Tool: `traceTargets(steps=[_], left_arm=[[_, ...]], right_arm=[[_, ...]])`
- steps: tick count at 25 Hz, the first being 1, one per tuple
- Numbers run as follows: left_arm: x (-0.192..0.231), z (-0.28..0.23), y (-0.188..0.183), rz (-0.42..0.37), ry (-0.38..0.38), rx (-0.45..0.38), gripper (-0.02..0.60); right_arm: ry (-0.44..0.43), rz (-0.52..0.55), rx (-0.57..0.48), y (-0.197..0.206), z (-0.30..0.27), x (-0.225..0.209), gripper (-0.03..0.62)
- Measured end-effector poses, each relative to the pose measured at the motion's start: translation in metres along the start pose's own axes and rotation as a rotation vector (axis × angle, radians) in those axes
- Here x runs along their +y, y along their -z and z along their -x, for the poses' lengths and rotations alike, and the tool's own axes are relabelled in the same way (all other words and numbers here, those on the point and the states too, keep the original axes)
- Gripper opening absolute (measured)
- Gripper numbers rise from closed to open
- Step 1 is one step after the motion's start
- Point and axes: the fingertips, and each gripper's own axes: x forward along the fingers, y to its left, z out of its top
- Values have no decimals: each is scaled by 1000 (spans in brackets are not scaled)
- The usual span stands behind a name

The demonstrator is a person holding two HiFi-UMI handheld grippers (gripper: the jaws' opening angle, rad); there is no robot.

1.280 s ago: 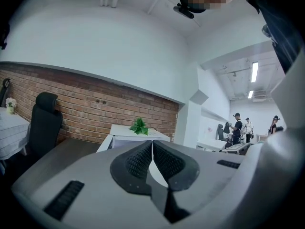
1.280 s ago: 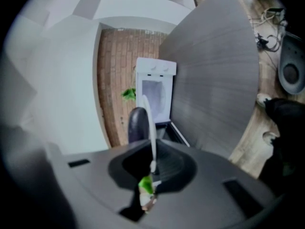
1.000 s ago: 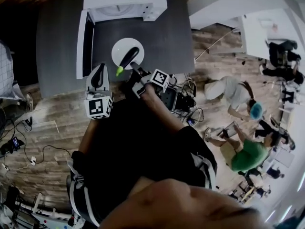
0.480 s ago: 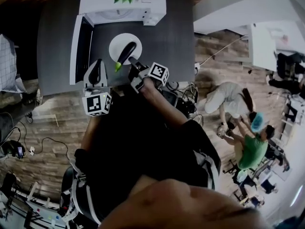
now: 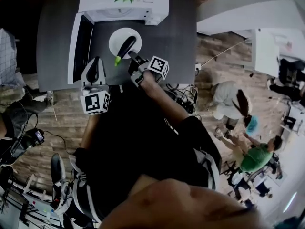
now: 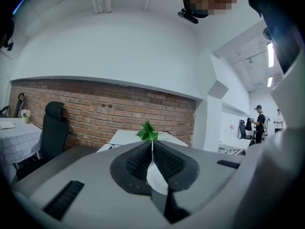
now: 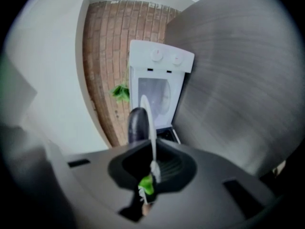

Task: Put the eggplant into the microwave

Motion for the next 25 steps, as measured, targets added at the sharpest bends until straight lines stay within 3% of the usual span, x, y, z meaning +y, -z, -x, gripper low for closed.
traceTargets(steps=[11, 25], left_arm=[[16, -35, -7, -5, 56, -19, 43], [34, -60, -8, 6, 65, 11, 43]], right_arm=[[10, 4, -26, -14, -34, 0, 40], [51, -6, -49, -38, -84, -10, 40]])
